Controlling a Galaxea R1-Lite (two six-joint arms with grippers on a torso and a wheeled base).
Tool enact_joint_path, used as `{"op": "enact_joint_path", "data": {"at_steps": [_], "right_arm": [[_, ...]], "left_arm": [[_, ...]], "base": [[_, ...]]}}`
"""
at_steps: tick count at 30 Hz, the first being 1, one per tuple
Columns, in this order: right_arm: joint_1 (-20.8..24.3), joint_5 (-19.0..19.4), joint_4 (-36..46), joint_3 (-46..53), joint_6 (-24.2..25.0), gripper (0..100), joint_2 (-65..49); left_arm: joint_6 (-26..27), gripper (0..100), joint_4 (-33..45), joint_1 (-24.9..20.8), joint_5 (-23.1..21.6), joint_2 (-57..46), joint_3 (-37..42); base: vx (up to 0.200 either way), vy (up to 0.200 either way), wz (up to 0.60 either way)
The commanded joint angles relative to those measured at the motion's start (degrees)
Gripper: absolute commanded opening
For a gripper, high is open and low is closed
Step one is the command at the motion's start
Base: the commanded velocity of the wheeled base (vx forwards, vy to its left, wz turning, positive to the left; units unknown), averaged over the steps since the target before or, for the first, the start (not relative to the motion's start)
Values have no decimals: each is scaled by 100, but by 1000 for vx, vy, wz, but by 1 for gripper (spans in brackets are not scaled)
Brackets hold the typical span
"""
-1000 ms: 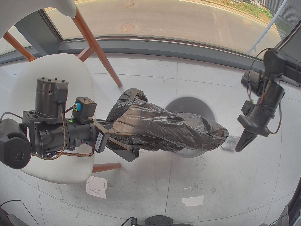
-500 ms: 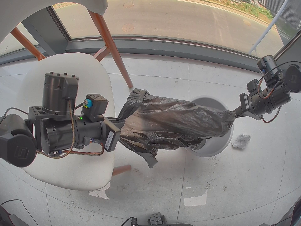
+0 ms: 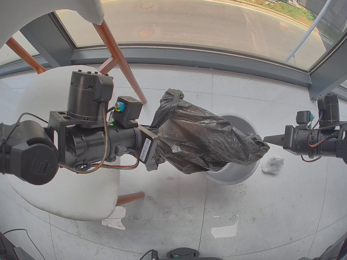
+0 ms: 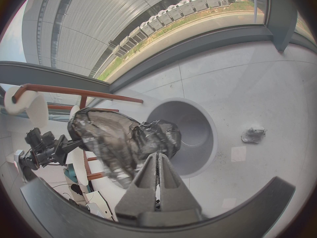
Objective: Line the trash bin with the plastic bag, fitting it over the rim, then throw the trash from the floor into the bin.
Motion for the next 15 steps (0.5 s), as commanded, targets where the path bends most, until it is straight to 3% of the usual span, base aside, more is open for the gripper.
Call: {"op": "enact_joint_path", "data": {"at_steps": [1, 4, 6, 9, 15], "right_arm": [[92, -49, -105, 324, 58, 0, -413], [-400, -190, -26, 157, -250, 0, -298], [-550, -199, 1, 183, -452, 0, -290], [-462, -207, 36, 403, -461, 0, -325], [-128, -436, 1, 614, -487, 0, -246]], "left_arm": [[-45, 0, -2, -292, 136, 154, 43], [-36, 0, -2, -363, 329, 163, 43], [-36, 0, -11, -389, 733, 180, 43], [-62, 0, -11, -468, 971, 180, 69], [-62, 0, -2, -486, 1006, 145, 78]], "base": [[0, 0, 0], [0, 0, 0], [0, 0, 0], [0, 0, 0], [0, 0, 0]]}}
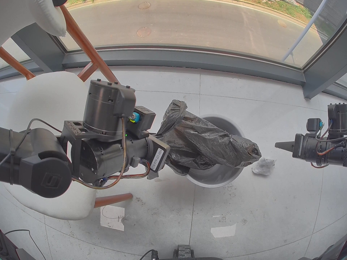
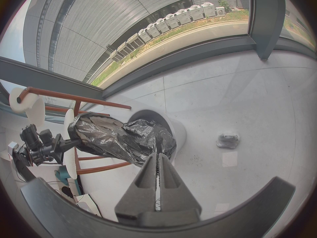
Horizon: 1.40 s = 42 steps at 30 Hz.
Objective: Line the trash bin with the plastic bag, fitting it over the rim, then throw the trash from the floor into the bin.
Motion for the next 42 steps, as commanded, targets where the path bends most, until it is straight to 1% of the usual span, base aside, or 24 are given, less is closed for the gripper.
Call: {"op": "enact_joint_path", "data": {"at_steps": [1, 3, 5, 7, 9, 10, 11, 13, 18, 22, 27, 28, 29, 31, 37, 38, 40, 42], "right_arm": [[335, -140, 3, 131, -1, 0, 112], [616, -219, -23, 140, 25, 0, 279], [730, -280, -58, 131, 8, 0, 446], [932, -368, -172, 87, -27, 0, 876], [1117, -412, -498, 70, -18, 0, 1061], [1152, -412, -542, 70, -10, 0, 1078], [1301, -430, -761, 70, 8, 0, 1166], [1460, -438, -1016, 8, -1, 0, 1447], [1714, -676, -1508, -466, -1, 0, 2238], [1960, -720, -1526, -994, 25, 0, 2687], [2224, -843, -1526, -1723, 69, 0, 3249], [2242, -843, -1526, -1741, 78, 0, 3267], [2382, -843, -1535, -1960, 228, 0, 3425], [2479, -834, -1552, -2057, 412, 0, 3530], [2356, -851, -1790, -2154, 764, 0, 3443], [2180, -843, -1781, -2119, 852, 0, 3320], [1987, -834, -1702, -1934, 966, 0, 3073], [1855, -834, -1790, -1600, 1107, 0, 3003]], "left_arm": [[12, 0, 3, -51, 25, -15, 19], [21, 0, 21, -51, 34, -24, 19], [21, 0, 21, -51, 78, -24, 37], [21, 0, 21, -68, 236, -32, 72], [12, 0, 29, -121, 376, -32, 107], [21, 0, 29, -130, 394, -32, 107], [21, 0, 38, -139, 447, -24, 107], [21, 0, 38, -148, 517, -24, 98], [30, 0, 47, -148, 543, -15, 107], [30, 0, 47, -148, 684, -6, 98], [30, 0, 47, -183, 728, 20, 81], [30, 0, 47, -183, 728, 20, 81], [39, 0, 47, -183, 737, 38, 81], [74, 0, 47, -191, 807, 47, 81], [206, 0, 29, -191, 842, 64, 81], [223, 0, 29, -227, 842, 99, 81], [285, 0, 3, -288, 842, 240, 46], [303, 0, 3, -385, 842, 293, -7]], "base": [[0, 0, 0], [0, 0, 0], [0, 0, 0], [0, 0, 0], [0, 0, 0], [0, 0, 0], [0, 0, 0], [0, 0, 0], [0, 0, 0], [0, 0, 0], [0, 0, 0], [0, 0, 0], [0, 0, 0], [0, 0, 0], [0, 0, 0], [0, 0, 0], [0, 0, 0], [0, 0, 0]]}}
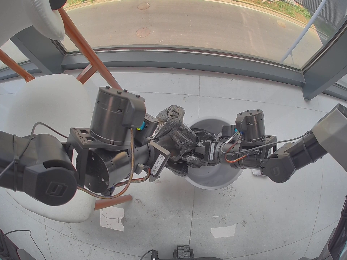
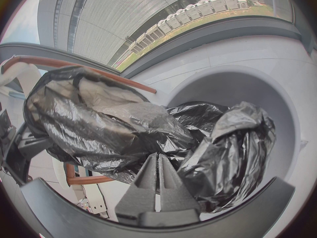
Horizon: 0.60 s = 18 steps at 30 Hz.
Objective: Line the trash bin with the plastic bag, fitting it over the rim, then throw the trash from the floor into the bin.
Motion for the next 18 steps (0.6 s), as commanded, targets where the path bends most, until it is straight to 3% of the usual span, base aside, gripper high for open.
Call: {"op": "enact_joint_path", "data": {"at_steps": [1, 8, 12, 14, 18], "right_arm": [[-400, 23, -76, 567, 232, 0, -262], [-312, -21, -1130, 329, 179, 0, 538], [-189, -108, -1280, -119, -23, 0, 898], [-197, -100, -1227, -330, 21, 0, 837], [-417, -47, -374, -875, 469, 0, -288]], "left_arm": [[45, 0, -17, -195, 10, 239, -91], [45, 0, -8, -450, 115, 599, -363], [54, 0, 36, -590, 212, 810, -706], [54, 0, 36, -643, 212, 845, -741], [45, 0, 27, -898, 230, 881, -688]], "base": [[0, 0, 0], [0, 0, 0], [0, 0, 0], [0, 0, 0], [0, 0, 0]]}}
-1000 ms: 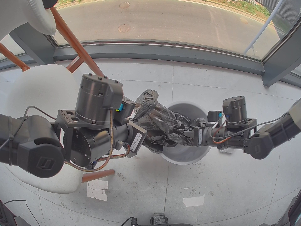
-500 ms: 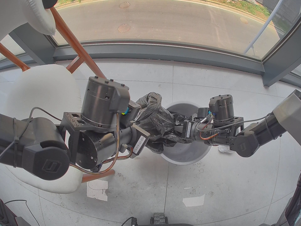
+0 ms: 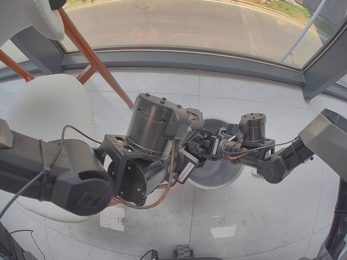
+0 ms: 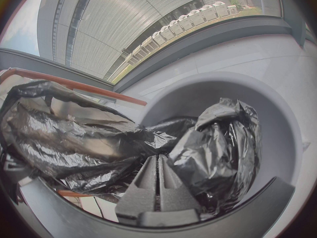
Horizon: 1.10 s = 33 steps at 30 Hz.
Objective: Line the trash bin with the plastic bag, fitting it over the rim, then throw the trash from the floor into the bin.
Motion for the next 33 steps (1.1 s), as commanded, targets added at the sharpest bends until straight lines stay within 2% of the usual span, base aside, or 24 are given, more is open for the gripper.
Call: {"op": "enact_joint_path", "data": {"at_steps": [1, 3, 4, 6, 9, 12, 16, 19, 20, 29, 33], "right_arm": [[-258, 59, 933, -700, 293, 0, -1211], [-460, 226, 1601, -735, 293, 0, -1861], [-460, 226, 1601, -735, 293, 0, -1861], [-733, 648, 2691, -858, 284, 0, -2661], [-838, 779, 3561, -1043, 223, 0, -3127], [-1014, 788, 3974, -1148, 179, 0, -3329], [-1295, 806, 4079, -1034, 188, 0, -3408], [-1304, 806, 4115, -823, 188, 0, -3426], [-1304, 806, 4123, -726, 179, 100, -3443], [-1269, 797, 4044, 29, 153, 100, -3522], [-1295, 797, 4044, 337, 65, 100, -3672]], "left_arm": [[-2, 0, 5, -367, 67, 238, -87], [-20, 0, -12, -472, 93, 256, -8], [-20, 0, -12, -472, 93, 256, -8], [-11, 0, -38, -595, 102, 352, 124], [-11, 0, -47, -718, 102, 449, 142], [-11, 0, -47, -841, 93, 572, 133], [15, 0, -47, -956, 93, 713, 150], [41, 0, -56, -999, 84, 845, 142], [68, 0, -56, -1043, 84, 897, 133], [235, 0, -74, -1052, 76, 1354, -25], [235, 0, -188, -947, 67, 1715, -685]], "base": [[0, 0, 0], [0, 0, 0], [0, 0, 0], [0, 0, 0], [0, 0, 0], [0, 0, 0], [0, 0, 0], [0, 0, 0], [0, 0, 0], [0, 0, 0], [0, 0, 0]]}}
